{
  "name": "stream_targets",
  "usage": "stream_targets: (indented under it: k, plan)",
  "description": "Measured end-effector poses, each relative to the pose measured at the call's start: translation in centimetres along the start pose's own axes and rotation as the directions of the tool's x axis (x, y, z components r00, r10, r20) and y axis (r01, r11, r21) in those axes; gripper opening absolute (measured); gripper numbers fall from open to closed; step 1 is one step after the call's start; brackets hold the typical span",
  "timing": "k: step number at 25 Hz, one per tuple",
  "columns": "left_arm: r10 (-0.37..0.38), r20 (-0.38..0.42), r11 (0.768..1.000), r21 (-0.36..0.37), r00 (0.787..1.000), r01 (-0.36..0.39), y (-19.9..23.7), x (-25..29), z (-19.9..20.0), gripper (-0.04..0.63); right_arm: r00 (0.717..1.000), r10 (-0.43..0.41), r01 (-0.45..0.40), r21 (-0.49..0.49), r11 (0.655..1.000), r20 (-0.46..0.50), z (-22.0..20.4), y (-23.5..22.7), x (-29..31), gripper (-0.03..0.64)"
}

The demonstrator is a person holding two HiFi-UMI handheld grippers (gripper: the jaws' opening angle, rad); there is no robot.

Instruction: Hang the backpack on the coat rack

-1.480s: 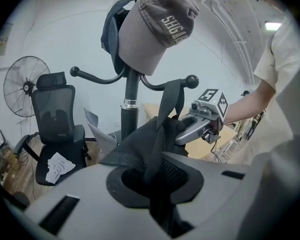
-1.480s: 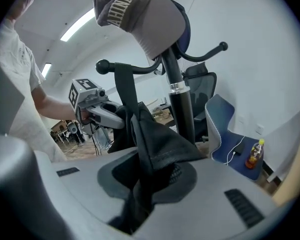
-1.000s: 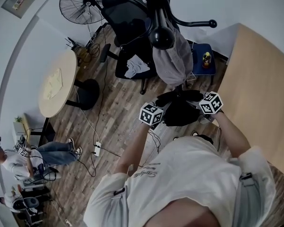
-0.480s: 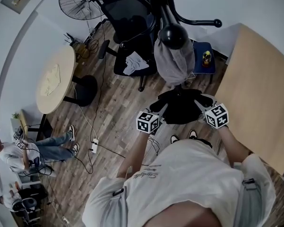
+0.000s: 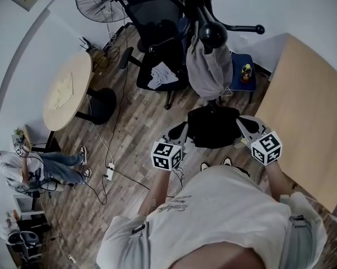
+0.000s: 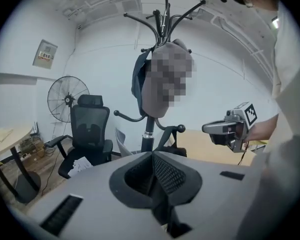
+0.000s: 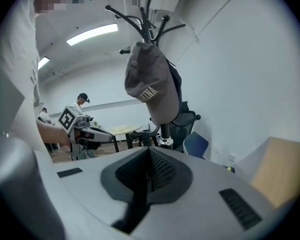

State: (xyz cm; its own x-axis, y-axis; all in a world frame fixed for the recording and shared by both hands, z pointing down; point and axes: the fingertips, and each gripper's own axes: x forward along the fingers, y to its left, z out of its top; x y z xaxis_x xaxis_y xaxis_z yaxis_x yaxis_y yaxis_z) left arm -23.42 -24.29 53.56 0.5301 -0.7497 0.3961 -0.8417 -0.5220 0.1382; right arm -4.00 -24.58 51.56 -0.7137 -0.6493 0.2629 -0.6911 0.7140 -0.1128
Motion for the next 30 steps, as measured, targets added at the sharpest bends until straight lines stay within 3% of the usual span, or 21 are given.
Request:
stream_targets:
  k: [4, 12, 21, 30]
  plan:
    - [-0.01, 0.05, 1.0, 0.026, 0.999, 0.009, -2.0, -1.2, 2.7, 0.018, 0.999, 0.036, -0.034, -0.168, 0.985, 0.006, 2.4, 2.3, -0.3, -0.006]
    - [-0.043, 0.107, 0.997, 0.07, 0.993, 0.036, -3.8, -0.9, 5.2, 0.02, 0.994, 0.088, -0.068, -0.242, 0.968, 0.072, 6.3, 5.2, 0.7, -0.006]
    - [0.004, 0.137, 1.0, 0.02, 0.991, -0.006, -3.6, -1.7, 6.2, 0.02, 0.993, 0.036, -0.016, -0.174, 0.985, 0.113, 6.8, 4.8, 0.2, -0.006]
    - [0.025, 0.121, 0.995, 0.088, 0.992, -0.036, -4.3, -1.5, 6.3, 0.02, 0.992, 0.016, -0.003, -0.108, 0.994, 0.128, 6.9, 3.6, -0.5, -0.006]
